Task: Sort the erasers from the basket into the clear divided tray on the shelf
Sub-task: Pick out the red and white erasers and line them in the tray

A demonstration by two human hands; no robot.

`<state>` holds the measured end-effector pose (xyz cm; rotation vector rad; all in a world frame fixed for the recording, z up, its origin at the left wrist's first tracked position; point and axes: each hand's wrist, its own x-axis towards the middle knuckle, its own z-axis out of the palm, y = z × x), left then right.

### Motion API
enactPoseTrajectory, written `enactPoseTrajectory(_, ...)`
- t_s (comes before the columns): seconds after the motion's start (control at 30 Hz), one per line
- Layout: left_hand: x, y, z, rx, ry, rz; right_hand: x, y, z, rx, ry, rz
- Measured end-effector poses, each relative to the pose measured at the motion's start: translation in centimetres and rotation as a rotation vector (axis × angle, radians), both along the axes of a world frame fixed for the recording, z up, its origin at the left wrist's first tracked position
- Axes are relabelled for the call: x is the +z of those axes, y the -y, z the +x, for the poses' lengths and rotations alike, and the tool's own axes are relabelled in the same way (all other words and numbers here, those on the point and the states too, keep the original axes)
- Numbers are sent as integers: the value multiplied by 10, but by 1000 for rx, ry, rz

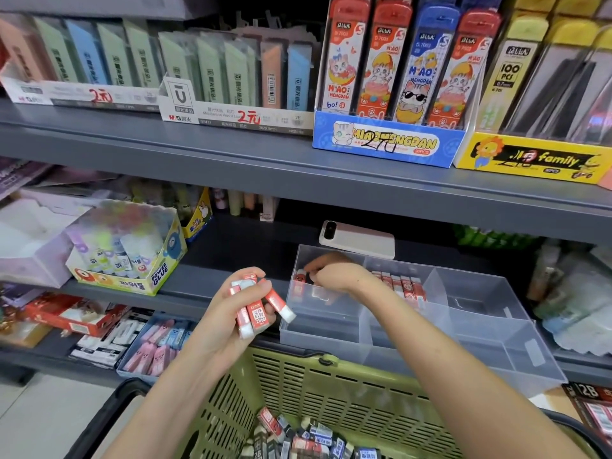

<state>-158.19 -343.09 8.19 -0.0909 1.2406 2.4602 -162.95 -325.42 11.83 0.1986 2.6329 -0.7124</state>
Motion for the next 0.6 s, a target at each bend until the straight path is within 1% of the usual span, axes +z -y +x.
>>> enactPoseTrajectory(0.1, -1, 0, 0, -5, -2, -22, 0, -5, 4, -24, -10, -78)
enactPoseTrajectory(0.2, -1, 0, 0, -9, -1, -27, 1, -4, 4, -13, -17, -53)
enactPoseTrajectory(0.27, -2, 0, -1, -2, 3, -24, 1, -3, 4, 34, -21, -5)
enactPoseTrajectory(0.3, -2, 0, -1, 0, 5, -18, 1, -3, 4, 46, -62, 14)
enactPoseTrajectory(0.37, -2, 0, -1, 8, 14, 5, 3, -4, 9, 11, -234, -4)
enactPoseTrajectory(0.43, -2, 1, -1, 18, 29, 35, 8, -2, 23, -32, -464, -97)
enactPoseTrajectory(0.47, -2, 1, -1, 21, 31, 43, 11, -1, 31, -26, -533, -180)
enactPoseTrajectory(0.5, -3, 1, -1, 23, 28, 45, 15, 1, 40, 7, -549, -262)
enactPoseTrajectory(0.53, -3, 1, -1, 26, 18, 45, 20, 3, 49, 54, -515, -338)
enactPoseTrajectory(0.6, -4, 1, -2, 37, -12, 36, 28, 8, 62, 128, -367, -425)
